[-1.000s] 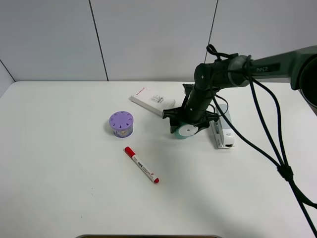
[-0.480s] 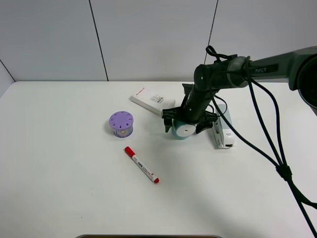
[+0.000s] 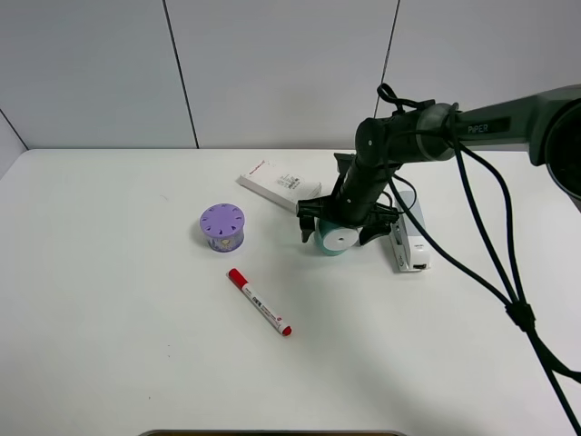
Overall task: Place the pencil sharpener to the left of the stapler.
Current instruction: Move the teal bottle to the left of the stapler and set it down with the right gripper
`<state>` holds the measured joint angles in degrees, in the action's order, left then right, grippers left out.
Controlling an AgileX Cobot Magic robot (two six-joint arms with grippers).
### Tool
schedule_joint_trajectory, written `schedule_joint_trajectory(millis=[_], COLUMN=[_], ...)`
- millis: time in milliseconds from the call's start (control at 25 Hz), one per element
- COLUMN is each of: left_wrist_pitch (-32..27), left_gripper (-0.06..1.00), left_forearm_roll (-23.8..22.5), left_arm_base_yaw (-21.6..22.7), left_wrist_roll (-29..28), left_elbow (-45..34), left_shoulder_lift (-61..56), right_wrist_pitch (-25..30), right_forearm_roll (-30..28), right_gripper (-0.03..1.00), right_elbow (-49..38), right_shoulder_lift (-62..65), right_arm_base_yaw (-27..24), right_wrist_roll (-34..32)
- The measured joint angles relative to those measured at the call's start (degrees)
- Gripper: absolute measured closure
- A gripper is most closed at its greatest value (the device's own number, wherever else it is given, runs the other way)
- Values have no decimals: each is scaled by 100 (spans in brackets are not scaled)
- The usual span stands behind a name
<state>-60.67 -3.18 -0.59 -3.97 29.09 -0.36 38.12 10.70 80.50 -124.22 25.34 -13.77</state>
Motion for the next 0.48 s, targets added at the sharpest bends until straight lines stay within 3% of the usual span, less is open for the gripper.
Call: schedule_joint_trajectory(millis=[480], left_wrist_pitch=[0], left_gripper=[-1], left_forearm_roll=[0], left_arm_base_yaw=[0], left_wrist_roll=[0], left_elbow=[0], left_shoulder_lift=[0], right_wrist_pitch=[180], right_forearm_roll=[0], right_gripper=[-2], right_elbow=[0], right_shoulder_lift=[272], right_arm_base_yaw=[0], right_wrist_roll=[-23])
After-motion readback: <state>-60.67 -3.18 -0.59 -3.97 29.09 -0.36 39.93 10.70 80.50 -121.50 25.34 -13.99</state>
